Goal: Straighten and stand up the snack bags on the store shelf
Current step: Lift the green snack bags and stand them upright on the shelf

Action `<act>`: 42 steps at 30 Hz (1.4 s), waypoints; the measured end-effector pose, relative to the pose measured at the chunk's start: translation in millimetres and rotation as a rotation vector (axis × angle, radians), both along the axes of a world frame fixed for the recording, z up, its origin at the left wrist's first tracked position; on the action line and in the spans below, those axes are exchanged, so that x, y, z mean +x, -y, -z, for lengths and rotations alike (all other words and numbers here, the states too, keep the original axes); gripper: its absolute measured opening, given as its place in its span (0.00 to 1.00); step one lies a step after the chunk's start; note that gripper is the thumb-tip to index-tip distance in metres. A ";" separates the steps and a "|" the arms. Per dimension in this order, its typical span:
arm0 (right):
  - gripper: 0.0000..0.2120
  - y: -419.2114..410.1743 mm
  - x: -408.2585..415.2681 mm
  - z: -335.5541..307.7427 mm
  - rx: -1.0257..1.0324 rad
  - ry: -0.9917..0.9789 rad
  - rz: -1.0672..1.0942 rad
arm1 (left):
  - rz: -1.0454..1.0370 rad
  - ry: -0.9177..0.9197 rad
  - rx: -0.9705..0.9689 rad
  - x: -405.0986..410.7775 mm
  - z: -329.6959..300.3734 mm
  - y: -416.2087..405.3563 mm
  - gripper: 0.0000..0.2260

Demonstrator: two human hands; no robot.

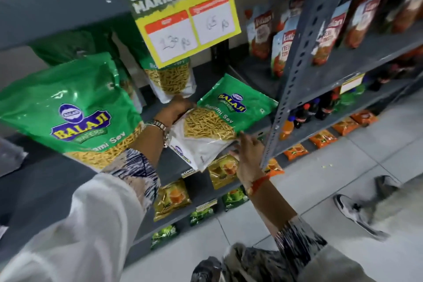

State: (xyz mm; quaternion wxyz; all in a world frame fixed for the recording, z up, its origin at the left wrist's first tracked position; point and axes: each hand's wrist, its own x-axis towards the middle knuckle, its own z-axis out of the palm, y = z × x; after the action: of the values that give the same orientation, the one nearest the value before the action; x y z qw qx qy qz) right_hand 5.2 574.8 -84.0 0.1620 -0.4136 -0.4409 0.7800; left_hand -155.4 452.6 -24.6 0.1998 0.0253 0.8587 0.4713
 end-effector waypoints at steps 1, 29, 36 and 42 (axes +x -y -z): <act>0.15 -2.5 -2.4 0.4 -0.011 -0.004 0.004 | 0.021 0.019 0.009 -6.0 4.7 -1.7 0.24; 0.02 -2.2 146.7 -68.3 0.252 -0.317 -0.263 | -0.491 0.040 0.619 269.1 -37.6 75.5 0.11; 0.04 16.7 182.8 -99.0 0.244 -0.444 -0.329 | -0.509 -0.061 0.749 311.2 -55.6 106.2 0.09; 0.06 26.5 197.6 -92.2 0.232 -0.449 -0.326 | -0.532 -0.079 0.738 316.7 -46.2 117.1 0.07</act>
State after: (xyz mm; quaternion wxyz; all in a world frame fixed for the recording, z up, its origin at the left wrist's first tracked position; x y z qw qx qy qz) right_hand 202.7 548.3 8.2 0.1743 -0.1335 -0.5409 0.8119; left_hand 161.3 335.4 21.5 0.0166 -0.1087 0.6168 0.7794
